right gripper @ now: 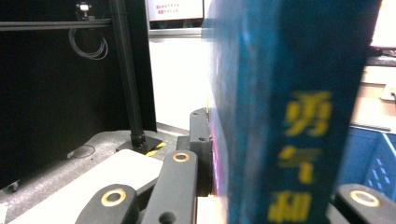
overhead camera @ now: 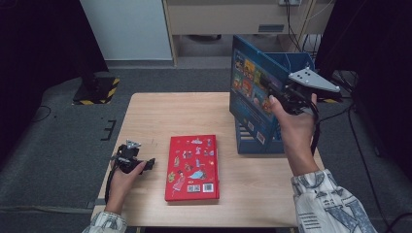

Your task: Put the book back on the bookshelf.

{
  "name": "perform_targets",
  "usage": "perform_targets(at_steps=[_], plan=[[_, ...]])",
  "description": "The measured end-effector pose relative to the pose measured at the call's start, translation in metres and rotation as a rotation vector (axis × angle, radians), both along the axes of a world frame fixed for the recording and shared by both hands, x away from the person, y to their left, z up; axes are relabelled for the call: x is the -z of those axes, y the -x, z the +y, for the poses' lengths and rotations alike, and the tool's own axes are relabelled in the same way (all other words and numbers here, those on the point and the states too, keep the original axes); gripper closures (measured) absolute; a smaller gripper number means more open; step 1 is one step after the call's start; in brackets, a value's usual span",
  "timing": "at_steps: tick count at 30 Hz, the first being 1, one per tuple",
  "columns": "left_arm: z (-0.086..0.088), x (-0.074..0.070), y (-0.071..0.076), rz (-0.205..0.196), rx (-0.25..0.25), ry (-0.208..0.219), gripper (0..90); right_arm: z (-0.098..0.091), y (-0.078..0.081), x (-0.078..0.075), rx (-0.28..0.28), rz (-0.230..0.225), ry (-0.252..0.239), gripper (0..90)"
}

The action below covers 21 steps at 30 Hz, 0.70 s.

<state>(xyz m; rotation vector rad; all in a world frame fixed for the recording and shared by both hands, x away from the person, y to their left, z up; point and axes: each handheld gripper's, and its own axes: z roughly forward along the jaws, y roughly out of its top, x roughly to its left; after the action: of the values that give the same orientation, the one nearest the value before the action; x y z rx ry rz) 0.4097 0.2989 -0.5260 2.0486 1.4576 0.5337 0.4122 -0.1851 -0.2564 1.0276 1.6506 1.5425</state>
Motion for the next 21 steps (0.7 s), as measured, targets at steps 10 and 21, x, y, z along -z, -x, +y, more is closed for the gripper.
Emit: perform_targets(at_steps=[10, 21], plan=[[-0.002, 0.003, 0.0, 0.015, 0.015, -0.006, 3.7, -0.019, 0.002, 0.001, 0.039, 0.008, -0.016, 82.4], [-0.003, 0.003, 0.0, 0.012, 0.017, -0.004, 3.1, -0.031, 0.002, 0.003, 0.082, 0.014, -0.004, 82.4]])
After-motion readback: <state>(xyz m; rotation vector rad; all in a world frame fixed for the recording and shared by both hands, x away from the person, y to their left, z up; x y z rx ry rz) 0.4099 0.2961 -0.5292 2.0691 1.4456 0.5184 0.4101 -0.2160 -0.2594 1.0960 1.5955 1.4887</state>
